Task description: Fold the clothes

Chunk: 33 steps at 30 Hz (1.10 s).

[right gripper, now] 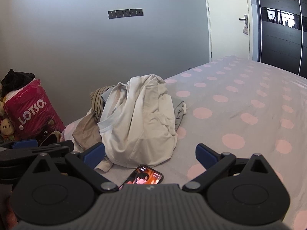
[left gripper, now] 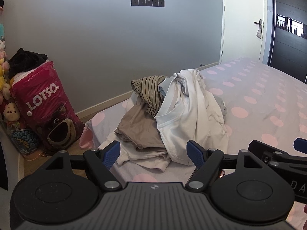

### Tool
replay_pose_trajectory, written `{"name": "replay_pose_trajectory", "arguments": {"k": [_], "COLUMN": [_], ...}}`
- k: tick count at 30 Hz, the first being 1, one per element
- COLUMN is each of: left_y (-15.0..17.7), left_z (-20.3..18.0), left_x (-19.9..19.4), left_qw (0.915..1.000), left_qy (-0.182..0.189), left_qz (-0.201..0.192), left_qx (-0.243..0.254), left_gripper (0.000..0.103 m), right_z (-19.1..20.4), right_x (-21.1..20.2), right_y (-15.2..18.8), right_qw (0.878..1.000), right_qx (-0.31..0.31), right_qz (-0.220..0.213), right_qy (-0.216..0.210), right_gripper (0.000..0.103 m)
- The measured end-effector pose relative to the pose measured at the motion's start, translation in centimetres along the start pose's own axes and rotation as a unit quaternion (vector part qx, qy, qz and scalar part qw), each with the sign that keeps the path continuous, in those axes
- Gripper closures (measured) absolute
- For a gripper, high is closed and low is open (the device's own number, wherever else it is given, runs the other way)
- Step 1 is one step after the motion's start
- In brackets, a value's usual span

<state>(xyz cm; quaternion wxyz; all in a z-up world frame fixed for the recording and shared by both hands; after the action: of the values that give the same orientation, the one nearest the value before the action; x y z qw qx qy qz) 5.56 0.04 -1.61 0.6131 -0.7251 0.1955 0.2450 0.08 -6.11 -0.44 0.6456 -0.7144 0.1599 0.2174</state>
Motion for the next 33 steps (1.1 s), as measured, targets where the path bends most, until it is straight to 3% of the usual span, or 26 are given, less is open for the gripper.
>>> {"name": "replay_pose_trajectory", "arguments": {"k": [14, 33], "left_y": [-1.9, -2.1], "left_z": [-0.8, -0.9], "left_x": [-0.9, -1.3], "left_qw": [0.9998, 0.9997], "left_qy": [0.011, 0.013], "left_qz": [-0.018, -0.017], "left_qx": [-0.001, -0.007], "left_gripper": [0.027, 0.027], "right_z": [-0.2, -0.3], "right_x": [-1.8, -2.0], "right_y": [-2.3, -2.5], "right_qw": [0.999, 0.998], "right_qx": [-0.010, -0.005], "right_qz": [-0.043, -0.052], "right_qy": [0.017, 0.020], "right_gripper": [0.002, 0.001]}}
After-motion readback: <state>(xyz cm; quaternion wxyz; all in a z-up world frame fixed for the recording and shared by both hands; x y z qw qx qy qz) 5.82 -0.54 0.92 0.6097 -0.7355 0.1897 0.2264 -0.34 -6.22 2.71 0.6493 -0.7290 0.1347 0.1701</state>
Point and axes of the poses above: each gripper's, at about its wrist camera, not at the fingertips, and x roughly the way its jaws point, z to its left, y to its underside, the point moved 6 cm from there along x, roughly the way its jaws point, and after that the axes turned 13 degrees about -x, right-handed, at the moved point
